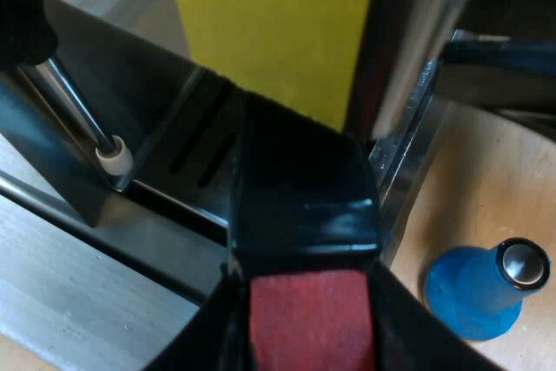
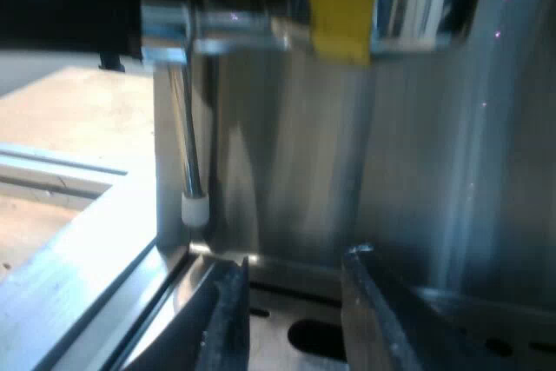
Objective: Put the handle in the coffee machine
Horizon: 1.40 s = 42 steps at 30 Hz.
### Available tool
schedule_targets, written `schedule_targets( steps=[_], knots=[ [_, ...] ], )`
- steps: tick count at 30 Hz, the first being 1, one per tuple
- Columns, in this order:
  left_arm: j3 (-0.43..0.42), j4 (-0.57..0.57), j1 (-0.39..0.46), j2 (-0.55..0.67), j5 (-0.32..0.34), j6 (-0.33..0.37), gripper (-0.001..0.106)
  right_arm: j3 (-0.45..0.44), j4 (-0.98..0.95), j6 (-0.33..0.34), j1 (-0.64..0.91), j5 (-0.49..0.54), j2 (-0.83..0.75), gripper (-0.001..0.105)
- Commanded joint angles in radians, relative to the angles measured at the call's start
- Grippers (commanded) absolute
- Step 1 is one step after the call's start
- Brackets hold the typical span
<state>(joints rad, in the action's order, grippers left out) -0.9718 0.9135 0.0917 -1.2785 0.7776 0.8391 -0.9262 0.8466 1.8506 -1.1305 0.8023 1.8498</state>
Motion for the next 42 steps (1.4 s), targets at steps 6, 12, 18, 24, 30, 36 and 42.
schedule_targets(
  steps=[6,12,18,24,30,36,42],
  knots=[
    [-0.042,-0.058,0.000,0.030,0.163,0.019,0.000,-0.109,0.031,-0.064,0.044,0.032,0.091,0.047],
    [-0.042,-0.058,0.000,0.030,0.155,0.019,0.000,-0.192,0.031,-0.067,0.093,0.032,0.156,0.047],
    [-0.042,-0.058,0.000,0.030,0.155,0.019,0.000,-0.192,0.054,-0.076,0.118,0.050,0.161,0.047],
    [-0.042,-0.058,0.000,0.030,0.155,0.019,0.000,-0.192,0.119,-0.055,0.120,0.053,0.161,0.047],
    [-0.042,-0.058,0.000,0.030,0.155,0.019,0.000,-0.192,0.193,0.021,0.127,0.048,0.161,0.047],
    [-0.042,-0.058,0.000,0.030,0.155,0.019,0.000,-0.192,0.236,0.129,0.127,-0.037,0.161,0.047],
    [-0.042,-0.058,0.000,0.030,0.139,0.019,0.000,-0.192,0.274,0.127,0.152,-0.052,0.170,0.047]
  ],
)
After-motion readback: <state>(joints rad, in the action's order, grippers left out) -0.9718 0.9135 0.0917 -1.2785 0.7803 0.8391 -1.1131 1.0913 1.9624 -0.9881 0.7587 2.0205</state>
